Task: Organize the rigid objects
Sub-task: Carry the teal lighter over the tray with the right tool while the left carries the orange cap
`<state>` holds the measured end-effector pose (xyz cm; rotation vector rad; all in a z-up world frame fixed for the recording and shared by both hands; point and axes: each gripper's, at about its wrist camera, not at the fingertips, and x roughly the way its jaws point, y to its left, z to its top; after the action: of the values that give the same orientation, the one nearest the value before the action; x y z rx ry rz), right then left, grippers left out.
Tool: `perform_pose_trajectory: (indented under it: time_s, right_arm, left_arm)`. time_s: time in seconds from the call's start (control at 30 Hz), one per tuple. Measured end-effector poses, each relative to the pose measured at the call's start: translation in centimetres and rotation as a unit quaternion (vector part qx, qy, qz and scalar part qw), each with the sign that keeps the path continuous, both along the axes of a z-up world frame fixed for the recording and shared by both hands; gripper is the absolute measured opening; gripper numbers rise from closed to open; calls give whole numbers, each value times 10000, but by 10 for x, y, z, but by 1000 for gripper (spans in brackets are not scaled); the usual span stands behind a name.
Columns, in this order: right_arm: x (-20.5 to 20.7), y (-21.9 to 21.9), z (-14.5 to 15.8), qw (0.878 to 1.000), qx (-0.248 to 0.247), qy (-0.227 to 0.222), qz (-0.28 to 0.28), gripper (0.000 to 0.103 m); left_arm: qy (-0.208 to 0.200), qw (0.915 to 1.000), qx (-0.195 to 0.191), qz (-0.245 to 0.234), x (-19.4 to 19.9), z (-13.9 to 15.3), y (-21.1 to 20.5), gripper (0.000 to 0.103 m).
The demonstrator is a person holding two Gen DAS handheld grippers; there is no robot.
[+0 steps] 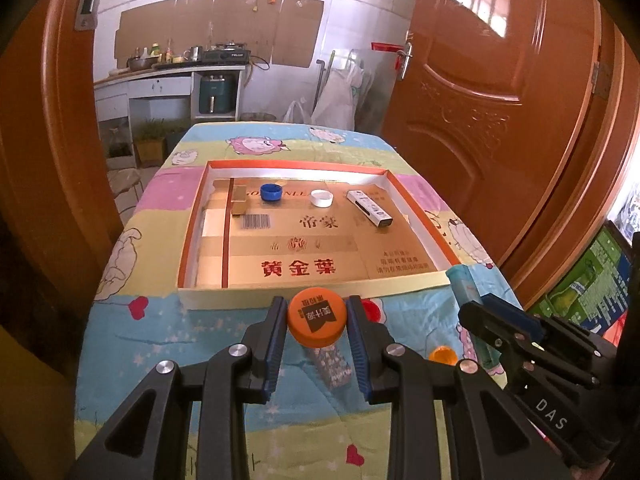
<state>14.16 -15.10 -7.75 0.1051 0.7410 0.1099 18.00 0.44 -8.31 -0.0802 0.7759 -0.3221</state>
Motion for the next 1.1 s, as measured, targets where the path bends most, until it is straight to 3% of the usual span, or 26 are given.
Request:
perform_pose_trajectory:
  time_s: [0.5,1.1]
  right_arm:
    - [33,-11,8,9999,85,-1,-53,23]
    - [78,-28,5,9997,163,75,-157,23]
  left_arm:
    - [21,10000,-3,-3,35,12,-8,31]
    - [212,9997,91,-50,80,2,-23,31]
